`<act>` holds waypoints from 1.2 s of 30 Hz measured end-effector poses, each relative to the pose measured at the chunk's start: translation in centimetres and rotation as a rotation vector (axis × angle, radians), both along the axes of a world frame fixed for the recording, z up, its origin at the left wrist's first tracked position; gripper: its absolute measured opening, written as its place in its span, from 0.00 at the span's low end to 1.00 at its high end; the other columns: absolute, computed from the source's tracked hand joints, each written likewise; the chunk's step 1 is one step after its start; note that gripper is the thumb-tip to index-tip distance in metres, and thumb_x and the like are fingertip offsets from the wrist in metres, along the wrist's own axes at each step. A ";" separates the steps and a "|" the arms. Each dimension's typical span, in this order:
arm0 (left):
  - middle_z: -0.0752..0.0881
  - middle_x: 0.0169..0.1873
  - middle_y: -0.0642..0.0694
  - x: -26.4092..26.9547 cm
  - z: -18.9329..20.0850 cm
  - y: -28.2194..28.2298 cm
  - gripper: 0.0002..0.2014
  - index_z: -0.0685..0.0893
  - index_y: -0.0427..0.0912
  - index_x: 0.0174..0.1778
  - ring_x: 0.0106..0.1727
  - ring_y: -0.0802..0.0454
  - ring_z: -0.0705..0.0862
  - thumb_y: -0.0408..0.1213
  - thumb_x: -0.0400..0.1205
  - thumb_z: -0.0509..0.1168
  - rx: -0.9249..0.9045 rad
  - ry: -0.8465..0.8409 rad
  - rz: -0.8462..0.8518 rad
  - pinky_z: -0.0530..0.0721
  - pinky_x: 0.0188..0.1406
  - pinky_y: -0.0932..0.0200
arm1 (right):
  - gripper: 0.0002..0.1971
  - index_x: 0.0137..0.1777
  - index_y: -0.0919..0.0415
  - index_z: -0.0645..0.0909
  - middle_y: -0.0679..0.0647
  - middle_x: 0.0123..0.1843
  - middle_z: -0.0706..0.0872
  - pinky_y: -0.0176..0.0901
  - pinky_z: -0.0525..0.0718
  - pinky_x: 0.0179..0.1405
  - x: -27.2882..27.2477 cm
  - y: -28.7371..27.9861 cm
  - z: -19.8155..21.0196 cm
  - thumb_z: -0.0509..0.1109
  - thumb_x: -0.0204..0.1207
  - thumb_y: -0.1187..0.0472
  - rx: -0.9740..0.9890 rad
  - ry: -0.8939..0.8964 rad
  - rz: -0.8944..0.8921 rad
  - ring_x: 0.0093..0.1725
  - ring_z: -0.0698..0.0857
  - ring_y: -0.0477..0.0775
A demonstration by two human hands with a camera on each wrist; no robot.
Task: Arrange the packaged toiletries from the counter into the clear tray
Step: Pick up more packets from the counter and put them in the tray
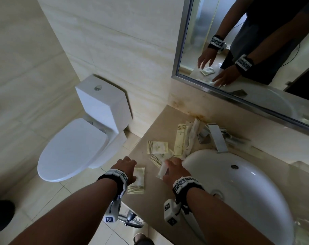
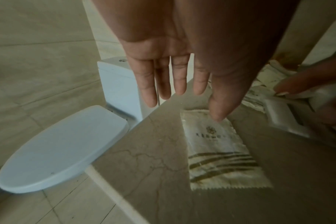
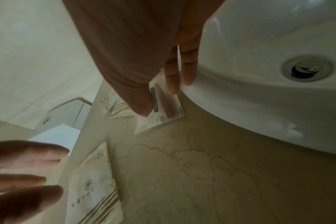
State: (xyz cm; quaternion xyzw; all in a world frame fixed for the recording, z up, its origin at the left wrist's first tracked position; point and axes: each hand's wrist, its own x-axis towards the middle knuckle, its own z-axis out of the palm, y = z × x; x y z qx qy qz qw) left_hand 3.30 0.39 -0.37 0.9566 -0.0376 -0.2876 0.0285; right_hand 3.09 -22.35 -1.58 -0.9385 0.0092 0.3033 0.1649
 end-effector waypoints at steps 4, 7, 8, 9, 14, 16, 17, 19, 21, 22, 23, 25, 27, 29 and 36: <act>0.68 0.75 0.46 -0.2 -1.1 -1.1 0.36 0.67 0.52 0.78 0.72 0.41 0.72 0.51 0.75 0.72 -0.007 -0.003 -0.017 0.81 0.63 0.44 | 0.31 0.75 0.43 0.59 0.52 0.79 0.58 0.54 0.82 0.60 0.4 0.5 -1.0 0.67 0.74 0.51 -0.044 -0.009 0.010 0.65 0.81 0.61; 0.68 0.73 0.45 -0.4 -2.0 -1.5 0.37 0.66 0.52 0.77 0.71 0.40 0.73 0.51 0.73 0.73 -0.005 0.008 -0.002 0.82 0.61 0.43 | 0.30 0.74 0.47 0.60 0.54 0.77 0.61 0.54 0.82 0.56 0.6 0.9 -1.6 0.69 0.75 0.51 -0.077 -0.037 -0.012 0.63 0.82 0.61; 0.68 0.72 0.45 -0.4 -2.3 -1.5 0.37 0.66 0.51 0.76 0.70 0.40 0.73 0.51 0.73 0.74 -0.002 0.009 0.001 0.82 0.61 0.43 | 0.31 0.73 0.48 0.60 0.54 0.77 0.61 0.53 0.82 0.56 0.5 1.1 -1.7 0.71 0.75 0.51 -0.089 -0.046 -0.016 0.62 0.82 0.60; 0.68 0.72 0.45 -0.4 -2.5 -1.5 0.37 0.66 0.51 0.76 0.70 0.40 0.73 0.51 0.73 0.74 0.002 0.009 0.003 0.82 0.60 0.42 | 0.31 0.73 0.48 0.60 0.55 0.76 0.62 0.52 0.82 0.55 0.5 1.2 -1.8 0.72 0.74 0.51 -0.097 -0.056 -0.022 0.62 0.83 0.60; 0.71 0.66 0.44 0.2 -2.9 -1.6 0.36 0.69 0.50 0.71 0.66 0.39 0.75 0.52 0.70 0.77 0.013 -0.005 0.003 0.82 0.57 0.42 | 0.33 0.71 0.50 0.63 0.58 0.76 0.64 0.51 0.82 0.57 0.9 1.0 -2.1 0.76 0.71 0.47 -0.106 -0.047 -0.067 0.62 0.83 0.60; 0.73 0.64 0.43 0.5 -3.0 -1.7 0.35 0.70 0.49 0.70 0.65 0.38 0.76 0.53 0.70 0.77 0.009 0.013 0.009 0.82 0.57 0.43 | 0.35 0.71 0.51 0.64 0.58 0.75 0.63 0.50 0.81 0.58 1.0 0.7 -2.3 0.77 0.70 0.45 -0.106 -0.032 -0.071 0.63 0.83 0.61; 0.73 0.63 0.42 0.5 -3.0 -1.8 0.35 0.70 0.48 0.69 0.65 0.38 0.76 0.52 0.70 0.77 0.009 0.023 0.011 0.82 0.58 0.43 | 0.35 0.71 0.52 0.64 0.59 0.75 0.64 0.51 0.81 0.59 1.1 0.6 -2.3 0.77 0.70 0.44 -0.100 -0.033 -0.070 0.63 0.82 0.62; 0.74 0.62 0.41 0.7 -2.9 -1.9 0.33 0.72 0.45 0.68 0.64 0.37 0.77 0.52 0.71 0.76 0.021 0.039 0.004 0.82 0.58 0.43 | 0.34 0.70 0.53 0.65 0.59 0.74 0.65 0.52 0.81 0.60 1.1 0.8 -2.5 0.76 0.70 0.44 -0.096 -0.032 -0.073 0.63 0.82 0.63; 0.74 0.62 0.40 0.7 -2.9 -2.0 0.29 0.74 0.44 0.66 0.64 0.37 0.78 0.52 0.73 0.74 0.030 0.067 -0.003 0.82 0.59 0.43 | 0.31 0.68 0.53 0.67 0.59 0.72 0.67 0.53 0.81 0.60 1.0 1.1 -2.4 0.74 0.71 0.43 -0.096 -0.028 -0.083 0.63 0.82 0.63; 0.75 0.62 0.41 0.7 -2.9 -1.9 0.26 0.75 0.44 0.66 0.63 0.37 0.79 0.51 0.75 0.72 0.019 0.072 0.002 0.82 0.59 0.44 | 0.28 0.68 0.53 0.69 0.58 0.71 0.69 0.53 0.81 0.60 1.1 1.2 -2.5 0.72 0.72 0.43 -0.095 -0.020 -0.081 0.63 0.82 0.62; 0.76 0.63 0.41 0.8 -2.9 -1.9 0.23 0.76 0.44 0.66 0.63 0.38 0.79 0.49 0.77 0.69 -0.003 0.073 0.013 0.82 0.59 0.46 | 0.25 0.68 0.54 0.70 0.58 0.70 0.70 0.54 0.81 0.60 1.2 1.2 -2.3 0.70 0.75 0.45 -0.091 -0.003 -0.071 0.63 0.82 0.62; 0.79 0.63 0.42 1.0 -2.6 -1.9 0.18 0.77 0.44 0.66 0.61 0.40 0.82 0.46 0.82 0.63 -0.074 0.072 0.051 0.82 0.58 0.51 | 0.23 0.70 0.55 0.71 0.58 0.70 0.72 0.55 0.80 0.63 1.6 1.1 -2.0 0.66 0.77 0.48 -0.073 0.055 -0.044 0.65 0.81 0.62; 0.83 0.59 0.42 1.3 -1.8 -2.0 0.16 0.78 0.43 0.63 0.58 0.41 0.83 0.46 0.83 0.61 -0.140 0.075 0.084 0.80 0.50 0.56 | 0.25 0.70 0.56 0.73 0.58 0.69 0.75 0.54 0.80 0.62 2.0 0.7 -1.2 0.66 0.76 0.46 -0.035 0.121 -0.054 0.66 0.81 0.62; 0.85 0.55 0.42 1.9 -0.8 -2.3 0.14 0.78 0.42 0.59 0.54 0.41 0.84 0.46 0.82 0.62 -0.188 0.068 0.108 0.76 0.44 0.58 | 0.21 0.65 0.56 0.75 0.59 0.67 0.80 0.50 0.79 0.60 2.3 0.3 -0.6 0.66 0.76 0.48 0.015 0.123 -0.077 0.64 0.82 0.63; 0.87 0.56 0.44 4.0 3.4 -4.5 0.12 0.82 0.45 0.58 0.57 0.43 0.85 0.42 0.82 0.61 -0.313 0.049 0.230 0.82 0.52 0.57 | 0.10 0.51 0.49 0.76 0.53 0.47 0.85 0.50 0.85 0.40 2.7 -2.1 2.3 0.71 0.71 0.57 0.471 -0.076 -0.531 0.41 0.83 0.55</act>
